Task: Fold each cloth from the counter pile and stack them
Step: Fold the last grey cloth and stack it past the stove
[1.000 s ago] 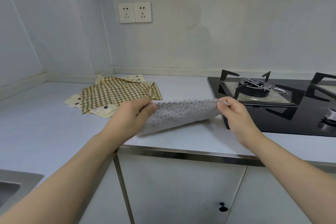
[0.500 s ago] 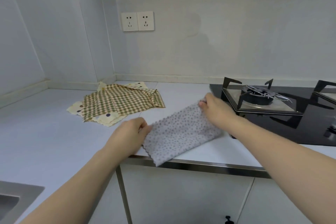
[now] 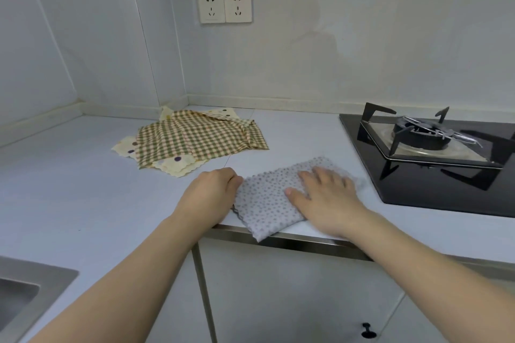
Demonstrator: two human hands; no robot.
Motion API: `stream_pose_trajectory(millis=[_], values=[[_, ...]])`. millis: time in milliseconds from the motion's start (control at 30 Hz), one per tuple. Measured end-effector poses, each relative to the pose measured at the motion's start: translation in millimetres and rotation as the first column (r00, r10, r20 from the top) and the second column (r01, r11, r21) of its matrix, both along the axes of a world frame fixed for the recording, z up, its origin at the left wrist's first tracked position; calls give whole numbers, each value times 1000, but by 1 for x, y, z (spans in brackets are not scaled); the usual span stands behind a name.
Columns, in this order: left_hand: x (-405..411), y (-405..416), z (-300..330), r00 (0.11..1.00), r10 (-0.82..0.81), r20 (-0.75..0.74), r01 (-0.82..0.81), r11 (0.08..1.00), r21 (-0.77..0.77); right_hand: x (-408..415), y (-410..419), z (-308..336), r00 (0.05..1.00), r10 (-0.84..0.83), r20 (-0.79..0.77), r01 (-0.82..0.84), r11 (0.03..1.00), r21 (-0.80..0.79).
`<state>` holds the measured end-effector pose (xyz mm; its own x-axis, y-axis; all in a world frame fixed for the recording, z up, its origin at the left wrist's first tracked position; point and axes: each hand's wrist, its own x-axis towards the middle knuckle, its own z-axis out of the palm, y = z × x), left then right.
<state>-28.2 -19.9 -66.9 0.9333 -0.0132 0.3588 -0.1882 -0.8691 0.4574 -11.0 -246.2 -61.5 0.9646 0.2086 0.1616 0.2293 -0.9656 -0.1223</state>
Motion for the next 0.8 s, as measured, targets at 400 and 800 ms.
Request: stream_pose_trajectory(millis=[400, 800], values=[[-3, 1, 3, 998, 12, -63, -17, 996, -83, -6, 6, 6, 975, -10, -220, 1, 999, -40], [-5, 8, 8, 982, -76, -170, 15, 942, -336, -64, 25, -11, 959, 258, 119, -250, 965, -83]])
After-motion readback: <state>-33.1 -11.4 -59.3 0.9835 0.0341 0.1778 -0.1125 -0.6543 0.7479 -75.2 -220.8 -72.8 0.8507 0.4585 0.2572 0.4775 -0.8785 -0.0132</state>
